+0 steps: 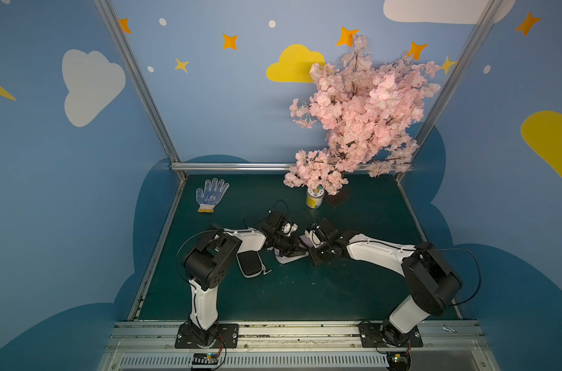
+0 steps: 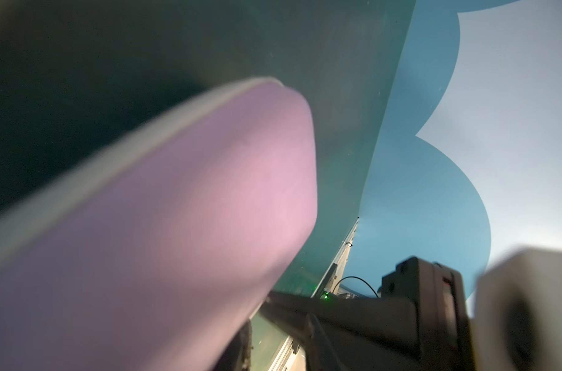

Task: Put umbrellas into zippered umbrella sleeves
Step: Adjust the umbrella sleeve at the center of the board.

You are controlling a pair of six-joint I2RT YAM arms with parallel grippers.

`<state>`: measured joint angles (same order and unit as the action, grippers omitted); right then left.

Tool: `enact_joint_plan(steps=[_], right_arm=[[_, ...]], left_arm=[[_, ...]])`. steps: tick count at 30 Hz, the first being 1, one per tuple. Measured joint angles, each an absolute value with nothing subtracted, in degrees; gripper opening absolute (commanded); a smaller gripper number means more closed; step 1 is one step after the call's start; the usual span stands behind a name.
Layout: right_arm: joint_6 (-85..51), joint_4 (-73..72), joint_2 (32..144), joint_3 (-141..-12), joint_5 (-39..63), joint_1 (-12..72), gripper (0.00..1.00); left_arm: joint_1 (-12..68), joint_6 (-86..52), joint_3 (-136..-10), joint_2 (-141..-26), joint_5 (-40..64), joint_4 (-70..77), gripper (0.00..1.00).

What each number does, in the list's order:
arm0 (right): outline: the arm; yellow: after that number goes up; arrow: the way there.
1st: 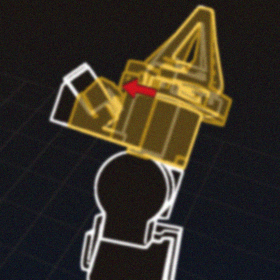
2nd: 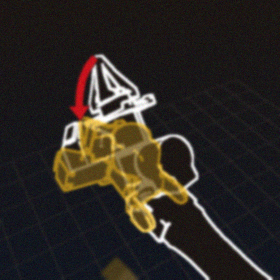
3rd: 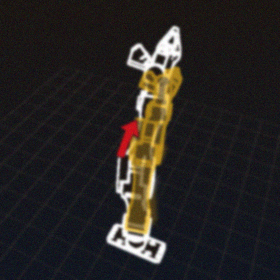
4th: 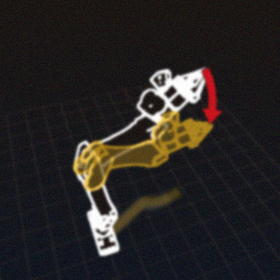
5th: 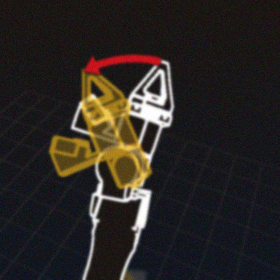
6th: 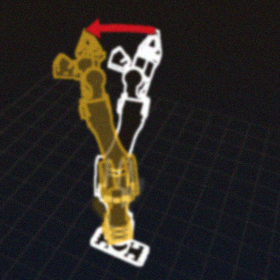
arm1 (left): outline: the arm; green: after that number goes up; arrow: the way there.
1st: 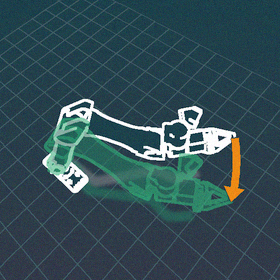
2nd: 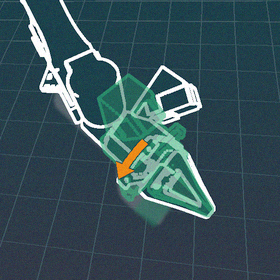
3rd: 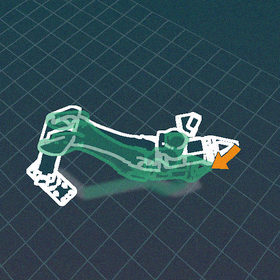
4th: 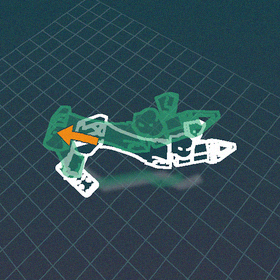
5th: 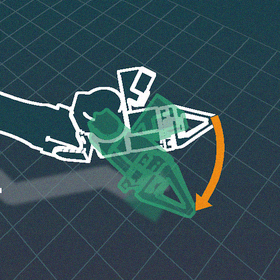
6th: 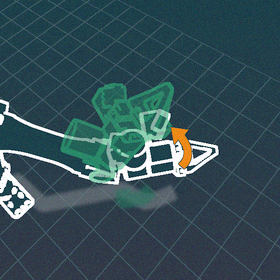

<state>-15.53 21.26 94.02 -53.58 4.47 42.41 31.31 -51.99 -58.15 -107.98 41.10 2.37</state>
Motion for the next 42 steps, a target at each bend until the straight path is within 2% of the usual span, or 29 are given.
enact_joint_plan(steps=[9, 14, 18, 24, 31, 36, 42], right_arm=[[-11.8, 25.2, 96.3, -56.0, 2.5, 39.6, 0.0], [-10.2, 26.2, 99.7, -60.4, 0.5, 39.1, 0.0], [-9.0, 26.3, 103.1, -65.5, -0.6, 39.0, 0.0], [-7.5, 25.7, 107.0, -70.4, -1.1, 39.0, 0.0], [-5.5, 25.3, 107.1, -69.8, -1.1, 38.6, 0.0], [-5.3, 24.7, 107.1, -69.2, -0.6, 38.3, 0.0], [-5.4, 24.6, 107.1, -69.1, 0.1, 38.3, 0.0]], left_arm=[[22.8, -43.2, -57.7, -98.1, 31.1, -9.3, 0.56], [21.9, -40.7, -54.8, -100.3, 27.1, -9.6, 0.57], [24.3, -41.8, -51.4, -100.7, 27.2, -7.3, 0.56], [29.5, -44.3, -47.4, -96.2, 26.6, -6.4, 0.51], [26.8, -44.2, -52.5, -90.3, 24.6, -10.9, 0.42], [29.3, -49.1, -56.5, -96.9, 28.3, -0.6, 0.24], [30.0, -54.6, -58.8, -108.1, 31.6, 7.0, 0.15]])
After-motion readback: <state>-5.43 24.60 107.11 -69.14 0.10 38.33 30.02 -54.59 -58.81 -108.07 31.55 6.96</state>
